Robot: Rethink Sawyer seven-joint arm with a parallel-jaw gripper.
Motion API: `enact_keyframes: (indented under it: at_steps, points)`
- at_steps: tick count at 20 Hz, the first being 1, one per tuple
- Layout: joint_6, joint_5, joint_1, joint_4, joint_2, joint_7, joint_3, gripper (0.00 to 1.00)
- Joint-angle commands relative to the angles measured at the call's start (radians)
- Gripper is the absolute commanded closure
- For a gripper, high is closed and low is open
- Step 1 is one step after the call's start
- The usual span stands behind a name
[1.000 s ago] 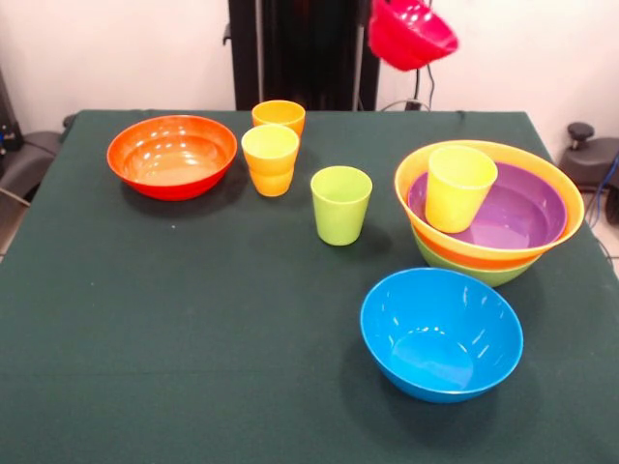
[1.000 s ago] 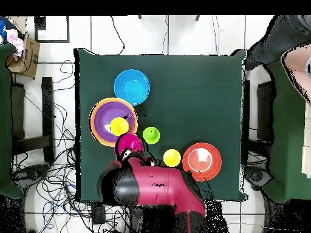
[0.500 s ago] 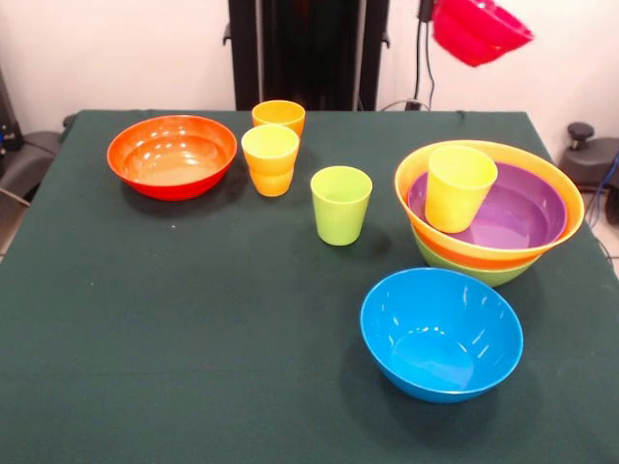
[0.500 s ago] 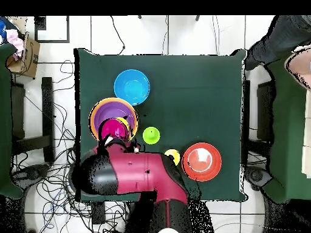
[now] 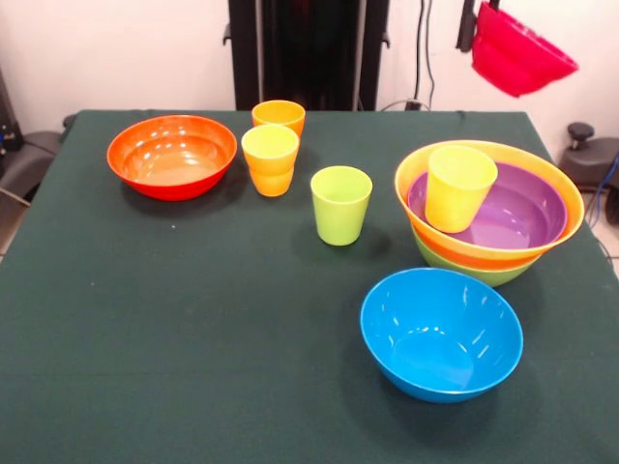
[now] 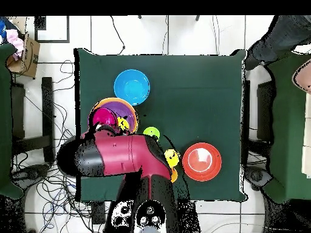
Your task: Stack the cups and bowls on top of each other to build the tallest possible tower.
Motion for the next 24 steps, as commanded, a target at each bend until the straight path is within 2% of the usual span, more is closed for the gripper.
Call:
enact_keyframes:
  at_steps: [1, 9, 15, 24]
  points:
    - [-0.068, -0.008, 0.014, -0.077, 0.138, 0.151, -0.01, 1.0]
    - [-0.125, -0.017, 0.015, -0.069, 0.17, 0.13, -0.03, 1.0]
    - [-0.114, -0.003, 0.009, -0.06, 0.153, 0.106, -0.034, 1.0]
    - [-0.136, -0.003, 0.02, -0.062, 0.167, 0.106, -0.05, 1.0]
